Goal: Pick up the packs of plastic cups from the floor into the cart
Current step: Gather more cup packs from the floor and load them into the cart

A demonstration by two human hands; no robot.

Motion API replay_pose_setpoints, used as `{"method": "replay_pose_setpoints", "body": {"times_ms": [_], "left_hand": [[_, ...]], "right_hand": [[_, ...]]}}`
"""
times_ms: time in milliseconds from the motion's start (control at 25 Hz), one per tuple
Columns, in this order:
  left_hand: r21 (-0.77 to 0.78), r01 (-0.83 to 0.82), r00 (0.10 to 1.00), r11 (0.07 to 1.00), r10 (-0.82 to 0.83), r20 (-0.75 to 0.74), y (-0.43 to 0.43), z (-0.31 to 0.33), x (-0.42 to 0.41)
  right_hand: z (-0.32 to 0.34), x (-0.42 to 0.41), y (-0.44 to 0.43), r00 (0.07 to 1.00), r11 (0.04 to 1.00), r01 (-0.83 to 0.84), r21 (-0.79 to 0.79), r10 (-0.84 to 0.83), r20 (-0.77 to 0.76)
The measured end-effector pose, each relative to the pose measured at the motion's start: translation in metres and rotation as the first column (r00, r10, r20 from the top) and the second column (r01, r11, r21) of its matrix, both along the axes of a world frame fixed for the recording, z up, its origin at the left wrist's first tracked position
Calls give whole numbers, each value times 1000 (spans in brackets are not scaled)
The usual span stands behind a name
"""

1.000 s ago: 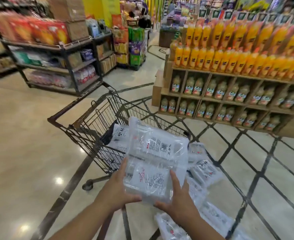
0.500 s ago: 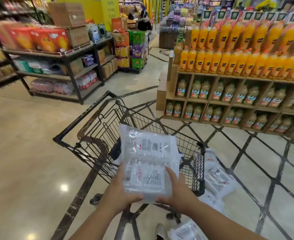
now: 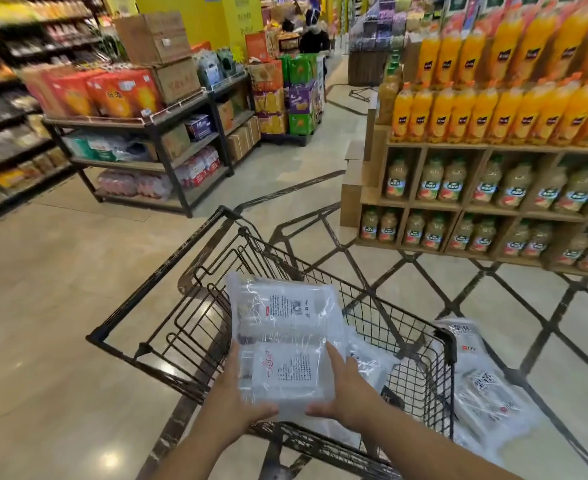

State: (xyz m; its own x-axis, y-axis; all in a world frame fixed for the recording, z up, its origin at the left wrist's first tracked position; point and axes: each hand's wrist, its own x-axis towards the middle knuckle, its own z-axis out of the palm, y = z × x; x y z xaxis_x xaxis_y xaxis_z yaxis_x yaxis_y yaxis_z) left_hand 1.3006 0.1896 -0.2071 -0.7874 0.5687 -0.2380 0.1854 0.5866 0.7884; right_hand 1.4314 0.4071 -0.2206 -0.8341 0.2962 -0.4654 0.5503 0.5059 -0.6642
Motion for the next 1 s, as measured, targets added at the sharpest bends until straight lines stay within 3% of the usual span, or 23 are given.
{"method": "replay_pose_setpoints", "body": {"times_ms": [320, 600, 1000], "left_hand": [[-128, 132, 982, 983, -112, 150, 34, -32, -50], [-180, 296, 927, 938, -237, 291, 47, -53, -125], [-166, 422, 860, 891, -335, 385, 61, -80, -210]], "right_hand": [[-32, -23, 14, 989, 986, 131, -101, -122, 86], [-38, -74, 7, 957, 962, 270, -40, -263, 122], [-51, -139, 2, 920, 944, 328, 34, -327, 217]]}}
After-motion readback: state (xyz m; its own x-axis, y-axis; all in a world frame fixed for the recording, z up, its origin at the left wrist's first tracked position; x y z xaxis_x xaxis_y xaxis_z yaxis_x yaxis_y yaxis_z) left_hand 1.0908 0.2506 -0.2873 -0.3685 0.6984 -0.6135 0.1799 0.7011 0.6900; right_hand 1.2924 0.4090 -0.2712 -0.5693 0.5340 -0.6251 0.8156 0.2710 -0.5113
